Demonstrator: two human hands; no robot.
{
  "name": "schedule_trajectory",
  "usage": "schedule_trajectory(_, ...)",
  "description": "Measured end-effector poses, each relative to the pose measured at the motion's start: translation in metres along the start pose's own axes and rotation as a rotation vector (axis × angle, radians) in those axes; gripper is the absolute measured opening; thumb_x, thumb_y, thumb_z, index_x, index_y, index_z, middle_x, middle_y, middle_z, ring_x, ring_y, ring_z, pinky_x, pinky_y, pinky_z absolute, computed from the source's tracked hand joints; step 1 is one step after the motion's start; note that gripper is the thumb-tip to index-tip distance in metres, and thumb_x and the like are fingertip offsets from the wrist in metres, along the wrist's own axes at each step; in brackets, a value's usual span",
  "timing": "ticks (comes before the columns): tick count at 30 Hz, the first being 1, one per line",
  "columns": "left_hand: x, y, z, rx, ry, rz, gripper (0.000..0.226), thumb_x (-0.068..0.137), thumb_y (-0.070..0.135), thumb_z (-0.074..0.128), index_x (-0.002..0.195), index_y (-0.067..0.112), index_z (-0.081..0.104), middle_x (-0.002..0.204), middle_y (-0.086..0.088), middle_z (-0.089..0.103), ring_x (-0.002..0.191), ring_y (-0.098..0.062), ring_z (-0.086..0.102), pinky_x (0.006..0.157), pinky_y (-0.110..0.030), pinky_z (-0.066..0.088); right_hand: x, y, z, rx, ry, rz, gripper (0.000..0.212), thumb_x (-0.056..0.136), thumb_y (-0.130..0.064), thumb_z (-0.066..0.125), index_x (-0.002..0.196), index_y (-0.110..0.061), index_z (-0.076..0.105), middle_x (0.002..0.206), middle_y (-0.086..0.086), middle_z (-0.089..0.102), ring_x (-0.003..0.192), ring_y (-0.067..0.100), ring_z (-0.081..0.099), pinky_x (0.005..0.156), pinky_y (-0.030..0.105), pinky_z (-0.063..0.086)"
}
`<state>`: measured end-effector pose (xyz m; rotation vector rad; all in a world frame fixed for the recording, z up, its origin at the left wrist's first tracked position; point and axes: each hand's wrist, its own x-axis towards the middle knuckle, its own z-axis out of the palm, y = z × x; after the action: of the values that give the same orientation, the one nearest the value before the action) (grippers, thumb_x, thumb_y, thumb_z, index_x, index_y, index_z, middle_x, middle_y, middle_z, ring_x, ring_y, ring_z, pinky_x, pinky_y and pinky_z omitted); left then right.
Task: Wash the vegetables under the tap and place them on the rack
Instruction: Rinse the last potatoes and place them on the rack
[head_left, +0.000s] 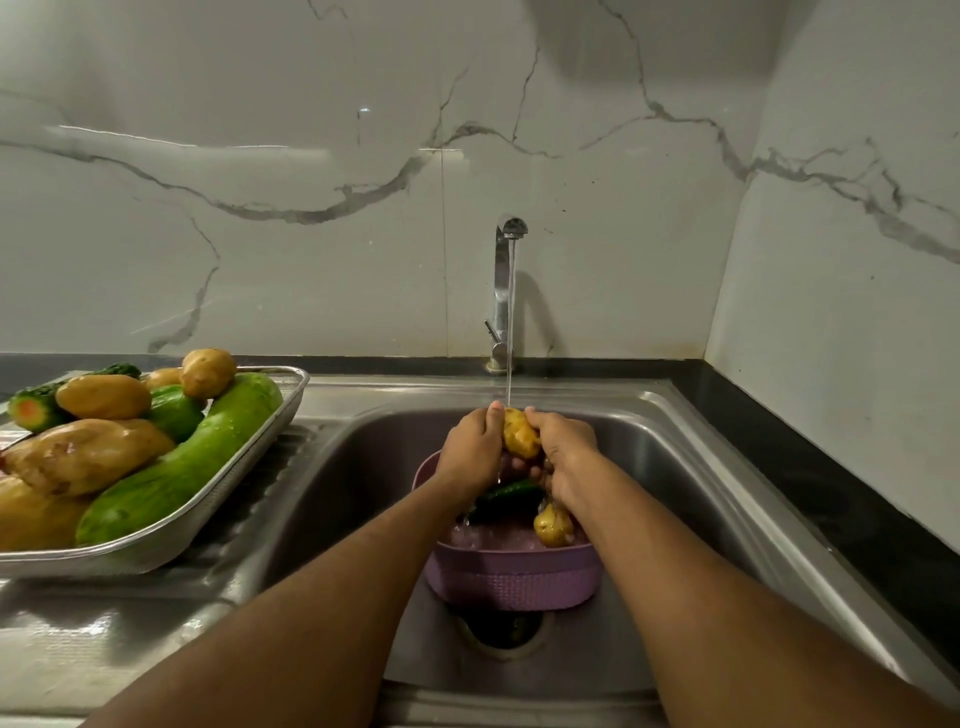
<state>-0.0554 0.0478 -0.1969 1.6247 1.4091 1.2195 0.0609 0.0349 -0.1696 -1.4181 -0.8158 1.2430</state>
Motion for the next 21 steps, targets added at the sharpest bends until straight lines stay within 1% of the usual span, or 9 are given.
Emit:
schedule_trajectory(3,0.001,0.003,0.001,-0.07,0.018,-0.045,0.044,0.111,0.043,0.033,0.113,0.011,0.063,0.086,0.0,0.062,0.081,-0.015,0.06,0.071,-0.028,0.049,-0.001,-0.002,-0.001,0.028,-0.044,0.017,0.023,0.099,-0.034,0.068,0.101,-0.011,0.07,0.092,0.014,0.074,0.067,0.022,0.066,0.047,0.025,0.047)
schedule_trajectory(4,0.003,0.002,0.0,-0.092,0.025,-0.069,0.045,0.111,0.044,0.033,0.117,0.012,0.063,0.089,-0.001,0.063,0.083,-0.015,0.061,0.076,-0.03,0.052,-0.001,-0.002,-0.001,0.042,-0.087,0.02,0.022,0.1,-0.032,0.067,0.103,-0.01,0.071,0.094,0.015,0.074,0.07,0.024,0.066,0.049,0.025,0.049)
schedule_trajectory(7,0.008,0.0,-0.005,-0.176,0.047,-0.185,0.051,0.109,0.051,0.033,0.128,0.013,0.06,0.11,-0.01,0.068,0.106,-0.025,0.066,0.1,-0.046,0.054,-0.001,-0.003,-0.003,0.147,-0.246,0.032,0.02,0.102,-0.022,0.062,0.117,-0.01,0.068,0.104,0.018,0.069,0.079,0.026,0.064,0.058,0.029,0.054)
schedule_trajectory(9,0.009,-0.001,-0.007,-0.238,0.064,-0.242,0.054,0.108,0.054,0.033,0.128,0.012,0.06,0.113,-0.014,0.069,0.11,-0.03,0.067,0.101,-0.051,0.054,-0.001,-0.002,-0.003,0.211,-0.318,0.049,0.026,0.101,-0.016,0.06,0.125,-0.01,0.066,0.114,0.02,0.066,0.086,0.026,0.063,0.062,0.032,0.057)
schedule_trajectory(12,0.009,-0.002,-0.008,-0.268,0.073,-0.246,0.054,0.108,0.054,0.033,0.125,0.011,0.06,0.109,-0.014,0.069,0.107,-0.028,0.067,0.099,-0.048,0.056,-0.002,0.001,-0.004,0.22,-0.366,0.057,0.028,0.1,-0.016,0.061,0.126,-0.008,0.066,0.116,0.021,0.068,0.093,0.028,0.065,0.074,0.035,0.06)
schedule_trajectory(14,0.008,-0.002,-0.007,-0.24,0.073,-0.216,0.052,0.109,0.052,0.032,0.122,0.01,0.06,0.101,-0.011,0.067,0.098,-0.025,0.067,0.091,-0.041,0.058,-0.001,0.0,-0.003,0.195,-0.333,0.057,0.027,0.1,-0.019,0.062,0.122,-0.004,0.066,0.11,0.019,0.07,0.092,0.028,0.066,0.077,0.036,0.059)
schedule_trajectory(16,0.005,-0.001,-0.007,-0.149,0.068,-0.137,0.046,0.11,0.048,0.032,0.12,0.012,0.059,0.1,-0.009,0.066,0.092,-0.019,0.065,0.084,-0.035,0.056,-0.001,-0.001,0.0,0.161,-0.241,0.062,0.023,0.1,-0.023,0.064,0.114,-0.005,0.066,0.104,0.017,0.069,0.084,0.027,0.065,0.066,0.032,0.059)
schedule_trajectory(18,0.003,-0.004,-0.006,-0.017,0.028,-0.035,0.041,0.11,0.046,0.034,0.124,0.014,0.056,0.106,-0.007,0.064,0.094,-0.017,0.062,0.085,-0.035,0.054,0.0,-0.001,0.002,0.108,-0.126,0.062,0.022,0.1,-0.028,0.067,0.107,-0.008,0.067,0.101,0.016,0.069,0.079,0.025,0.065,0.055,0.029,0.054)
schedule_trajectory(21,0.001,-0.007,-0.005,0.062,-0.048,0.011,0.039,0.11,0.045,0.034,0.128,0.016,0.053,0.106,-0.002,0.061,0.095,-0.016,0.061,0.082,-0.033,0.055,0.002,0.002,0.001,0.009,-0.02,0.044,0.031,0.096,-0.039,0.071,0.105,-0.01,0.069,0.1,0.014,0.072,0.079,0.025,0.069,0.053,0.027,0.055)
